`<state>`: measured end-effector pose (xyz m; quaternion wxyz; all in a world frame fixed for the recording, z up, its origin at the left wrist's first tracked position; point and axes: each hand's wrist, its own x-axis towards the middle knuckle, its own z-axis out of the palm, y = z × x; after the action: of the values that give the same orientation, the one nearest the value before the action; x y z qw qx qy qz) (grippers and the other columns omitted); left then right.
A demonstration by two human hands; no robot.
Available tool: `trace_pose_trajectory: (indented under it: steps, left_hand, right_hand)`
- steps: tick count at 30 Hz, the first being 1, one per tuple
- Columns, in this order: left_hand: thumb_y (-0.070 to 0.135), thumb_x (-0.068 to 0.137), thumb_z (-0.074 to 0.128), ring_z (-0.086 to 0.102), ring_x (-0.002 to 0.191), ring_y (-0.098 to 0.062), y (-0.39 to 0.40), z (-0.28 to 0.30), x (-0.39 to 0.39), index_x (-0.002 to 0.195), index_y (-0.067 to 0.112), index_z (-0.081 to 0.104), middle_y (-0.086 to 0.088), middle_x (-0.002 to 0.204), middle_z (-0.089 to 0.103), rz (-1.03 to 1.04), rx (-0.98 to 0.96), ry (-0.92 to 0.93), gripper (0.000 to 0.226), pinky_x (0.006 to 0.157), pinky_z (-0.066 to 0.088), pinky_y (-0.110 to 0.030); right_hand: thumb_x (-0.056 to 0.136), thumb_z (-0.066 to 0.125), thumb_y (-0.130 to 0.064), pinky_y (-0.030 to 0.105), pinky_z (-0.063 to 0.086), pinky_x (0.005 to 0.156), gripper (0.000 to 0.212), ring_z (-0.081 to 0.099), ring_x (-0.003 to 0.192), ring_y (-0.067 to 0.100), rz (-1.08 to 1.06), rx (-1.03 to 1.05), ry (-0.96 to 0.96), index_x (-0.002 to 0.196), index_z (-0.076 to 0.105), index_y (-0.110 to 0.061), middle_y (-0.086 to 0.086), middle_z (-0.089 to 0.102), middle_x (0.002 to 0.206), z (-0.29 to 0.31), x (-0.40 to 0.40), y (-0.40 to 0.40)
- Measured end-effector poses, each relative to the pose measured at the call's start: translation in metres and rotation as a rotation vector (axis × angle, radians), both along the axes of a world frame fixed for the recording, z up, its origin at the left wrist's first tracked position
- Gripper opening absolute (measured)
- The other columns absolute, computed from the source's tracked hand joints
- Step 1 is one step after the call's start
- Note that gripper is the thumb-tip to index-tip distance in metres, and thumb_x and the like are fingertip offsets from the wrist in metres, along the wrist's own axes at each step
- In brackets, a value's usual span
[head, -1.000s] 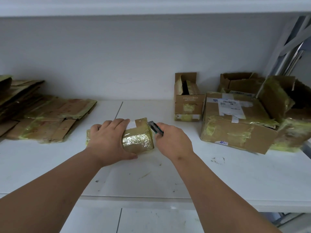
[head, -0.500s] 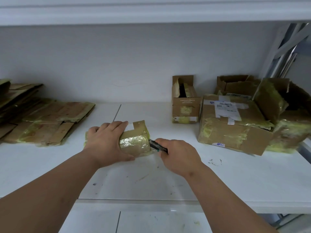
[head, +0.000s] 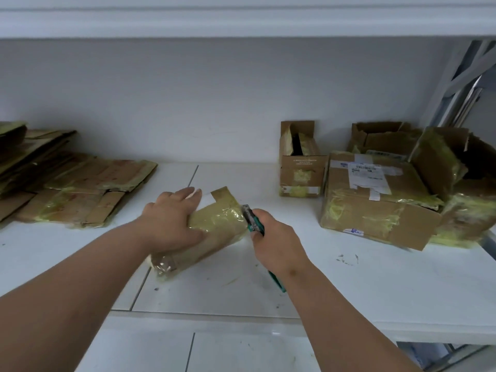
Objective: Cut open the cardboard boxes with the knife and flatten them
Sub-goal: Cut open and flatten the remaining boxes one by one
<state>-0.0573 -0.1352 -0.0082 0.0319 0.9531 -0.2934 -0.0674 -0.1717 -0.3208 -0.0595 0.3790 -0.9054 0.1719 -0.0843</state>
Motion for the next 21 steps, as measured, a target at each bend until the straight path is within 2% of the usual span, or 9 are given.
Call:
trace_pose_trajectory:
  steps: [1,3,4,7,9,12,15,19,21]
  left_hand:
    - [0.064,0.066,0.067,0.035,0.137,-0.016,0.006,0.008,0.002,0.155,0.034,0.016,0.009,0.159,0.026,0.002,-0.068,0.080,0.107,0.108,0.032,-0.030]
    - [0.042,0.073,0.083,0.054,0.110,-0.011,0.017,0.018,0.002,0.151,0.037,0.029,0.008,0.143,0.050,0.012,-0.165,0.170,0.096,0.090,0.040,-0.021]
    - [0.035,0.074,0.084,0.056,0.101,-0.009,0.022,0.020,0.002,0.150,0.038,0.032,0.009,0.136,0.054,0.028,-0.193,0.193,0.092,0.085,0.040,-0.020]
    - [0.024,0.076,0.083,0.060,0.095,-0.008,0.030,0.014,0.005,0.149,0.041,0.033,0.008,0.131,0.058,0.100,-0.338,0.322,0.090,0.080,0.046,-0.021]
    - [0.022,0.080,0.080,0.058,0.099,-0.009,0.034,0.008,0.005,0.150,0.043,0.028,0.007,0.136,0.055,0.141,-0.401,0.383,0.090,0.079,0.045,-0.020]
    - [0.021,0.085,0.075,0.054,0.111,-0.012,0.034,0.003,0.010,0.151,0.044,0.025,0.006,0.146,0.045,0.200,-0.453,0.417,0.086,0.087,0.044,-0.022]
    - [0.019,0.086,0.072,0.058,0.100,-0.017,0.027,-0.003,0.011,0.152,0.038,0.029,-0.001,0.147,0.044,0.315,-0.551,0.313,0.080,0.083,0.051,-0.028]
    - [0.017,0.089,0.066,0.062,0.097,-0.024,0.016,-0.011,0.011,0.155,0.027,0.026,-0.006,0.154,0.035,0.460,-0.623,0.230,0.077,0.078,0.054,-0.034]
    - [0.018,0.089,0.065,0.058,0.112,-0.031,0.016,-0.011,0.013,0.155,0.025,0.022,-0.007,0.158,0.027,0.480,-0.648,0.290,0.079,0.084,0.055,-0.039]
  right_hand:
    - [0.096,0.043,-0.016,0.039,0.056,0.082,0.044,0.066,0.089,0.027,-0.012,0.003,0.007,0.133,0.049,-0.040,0.003,0.068,0.100,-0.001,0.002,-0.001]
    - [0.094,0.044,-0.017,0.040,0.057,0.082,0.042,0.067,0.086,0.027,-0.012,-0.011,0.035,0.128,0.052,-0.040,0.002,0.068,0.097,-0.005,0.005,-0.003]
    - [0.094,0.044,-0.017,0.041,0.056,0.082,0.041,0.067,0.086,0.028,-0.002,-0.022,0.052,0.127,0.054,-0.038,0.002,0.068,0.098,-0.007,0.005,-0.003]
    - [0.094,0.044,-0.019,0.042,0.056,0.085,0.041,0.068,0.089,0.029,-0.021,0.066,0.068,0.129,0.054,-0.038,0.001,0.066,0.102,-0.018,0.003,0.003]
    - [0.096,0.043,-0.020,0.043,0.056,0.086,0.041,0.068,0.088,0.028,-0.093,0.169,0.039,0.132,0.053,-0.039,-0.002,0.065,0.103,-0.025,0.002,0.006]
    - [0.098,0.044,-0.021,0.043,0.057,0.085,0.043,0.069,0.087,0.026,-0.134,0.260,-0.014,0.137,0.047,-0.038,-0.007,0.062,0.101,-0.027,0.005,0.013]
    - [0.094,0.055,-0.027,0.044,0.056,0.087,0.047,0.068,0.090,0.025,-0.047,0.362,-0.033,0.139,0.044,-0.036,-0.005,0.062,0.101,-0.018,0.007,0.027]
    - [0.084,0.073,-0.045,0.037,0.051,0.097,0.072,0.061,0.108,0.020,0.115,0.459,-0.010,0.146,0.037,-0.036,-0.005,0.060,0.121,-0.008,0.010,0.045]
    - [0.079,0.079,-0.046,0.030,0.046,0.100,0.083,0.054,0.116,0.012,0.157,0.461,-0.004,0.147,0.034,-0.035,-0.012,0.055,0.129,-0.009,0.011,0.049]
